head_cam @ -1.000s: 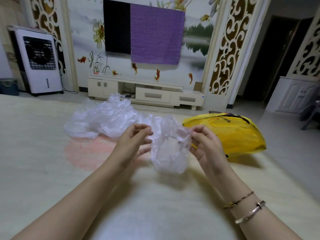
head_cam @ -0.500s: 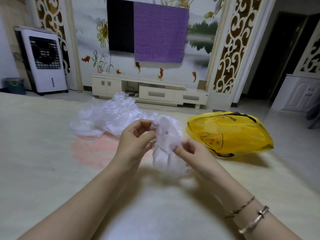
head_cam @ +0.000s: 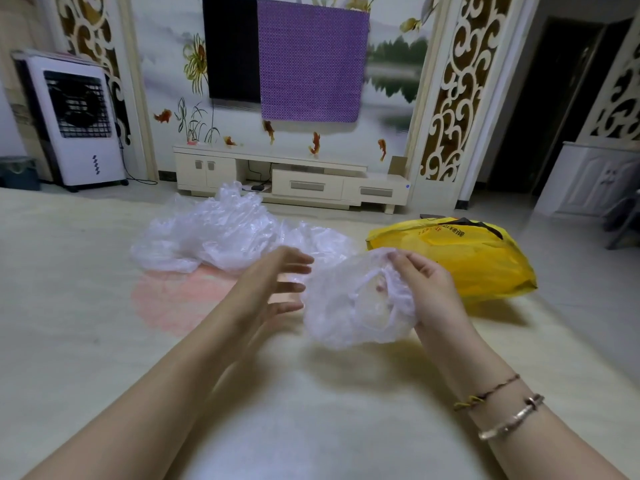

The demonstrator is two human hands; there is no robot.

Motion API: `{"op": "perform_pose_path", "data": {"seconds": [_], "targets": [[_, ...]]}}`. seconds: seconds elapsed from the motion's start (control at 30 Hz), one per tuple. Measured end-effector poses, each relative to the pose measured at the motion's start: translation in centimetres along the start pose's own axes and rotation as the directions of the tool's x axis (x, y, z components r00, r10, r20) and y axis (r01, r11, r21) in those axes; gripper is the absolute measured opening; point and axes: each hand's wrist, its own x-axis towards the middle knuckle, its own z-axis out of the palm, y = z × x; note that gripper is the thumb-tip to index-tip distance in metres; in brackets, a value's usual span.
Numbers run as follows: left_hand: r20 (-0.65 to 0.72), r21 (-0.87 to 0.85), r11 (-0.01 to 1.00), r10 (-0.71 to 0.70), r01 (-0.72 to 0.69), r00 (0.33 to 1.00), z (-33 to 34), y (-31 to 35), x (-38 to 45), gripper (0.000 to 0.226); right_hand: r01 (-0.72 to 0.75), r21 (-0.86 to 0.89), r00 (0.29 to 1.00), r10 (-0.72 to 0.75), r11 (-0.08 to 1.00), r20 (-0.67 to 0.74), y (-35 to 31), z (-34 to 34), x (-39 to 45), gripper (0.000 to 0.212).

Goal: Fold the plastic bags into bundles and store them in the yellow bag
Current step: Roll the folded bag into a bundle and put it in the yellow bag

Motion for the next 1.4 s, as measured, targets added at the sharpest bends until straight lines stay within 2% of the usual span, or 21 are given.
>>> {"op": "perform_pose_path", "data": {"seconds": [0.07,0.13,0.2,0.23,0.3,0.37,0.43,0.53,0.6,0.73,0.83,0.93,1.03,1.17,1.23,1.33,1.4], "targets": [[0.068,-0.07,0.994,-0.082,0.087,0.994,-0.3,0.4,0.0,0.05,0.007,-0.019,0.993,-0.005,1.0,0.12,-0.4,0.2,-0.4,0.016],[0.173,0.007,0.987,-0.159,0.16,0.972,-0.2,0.3,-0.3,0.058,0.008,-0.025,0.984,-0.003,1.0,0.18,-0.5,0.6,-0.7,0.015],[0.247,0.127,0.986,-0.14,0.111,0.959,0.3,-0.2,-0.5,0.04,0.007,-0.059,0.987,0.003,0.998,0.163,-0.4,0.8,-0.6,0.016],[0.233,0.146,0.987,-0.095,0.061,0.968,0.4,-0.4,-0.5,0.027,-0.009,-0.079,0.989,0.02,0.997,0.145,-0.3,0.8,-0.6,0.018],[0.107,0.088,0.996,0.005,-0.015,0.994,0.4,-0.5,-0.4,0.006,-0.105,-0.062,0.987,0.112,0.992,0.113,-0.3,0.6,-0.4,0.023],[-0.071,0.105,0.984,0.152,-0.144,0.986,0.0,-0.5,0.1,0.01,-0.238,-0.005,0.963,0.236,0.971,0.132,-0.5,0.4,-0.5,0.02],[-0.193,0.255,0.931,0.314,-0.261,0.93,-0.3,-0.6,0.4,0.011,-0.244,-0.023,0.955,0.244,0.969,0.169,-0.4,0.6,-0.6,0.018],[-0.217,0.439,0.841,0.442,-0.317,0.87,-0.3,-0.8,0.2,0.011,-0.184,-0.047,0.978,0.187,0.982,0.088,0.2,1.0,-0.3,0.025],[-0.185,0.527,0.788,0.473,-0.32,0.861,-0.4,-0.9,0.1,0.012,-0.167,-0.077,0.986,0.168,0.983,0.007,0.6,1.0,0.1,0.034],[-0.147,0.605,0.76,0.402,-0.239,0.904,-1.2,-0.4,0.2,0.015,-0.109,-0.253,0.993,0.116,0.961,0.01,1.0,0.3,0.6,0.04],[-0.09,0.674,0.723,0.286,-0.153,0.954,-2.3,0.0,0.3,0.019,-0.089,-0.412,0.984,0.144,0.907,0.102,1.3,0.3,0.2,0.042],[-0.071,0.709,0.697,0.219,-0.105,0.973,-2.7,-0.1,0.4,0.024,0.05,-0.58,0.976,0.083,0.813,0.201,1.9,0.8,0.0,0.048],[-0.057,0.623,0.782,0.079,-0.027,0.995,-2.4,0.2,0.3,0.018,0.096,-0.547,0.97,0.045,0.832,0.239,1.8,1.5,0.2,0.045],[0.013,0.343,0.934,-0.113,0.102,0.994,-2.3,0.0,0.0,0.022,0.109,-0.503,0.972,0.013,0.858,0.233,2.0,2.1,0.8,0.043],[0.019,0.269,0.956,-0.129,0.119,0.992,-2.2,-0.1,-0.1,0.026,0.101,-0.522,0.981,0.002,0.847,0.193,1.8,1.9,0.8,0.046],[0.067,0.204,0.978,-0.05,0.035,0.997,-1.6,0.2,-0.4,0.024,0.062,-0.501,0.994,-0.006,0.863,0.113,1.3,1.0,0.8,0.061],[0.079,0.163,0.986,0.012,-0.025,0.997,-1.4,0.3,-0.3,0.022,-0.016,-0.427,0.995,0.058,0.904,0.084,1.6,0.1,0.8,0.054]]}}
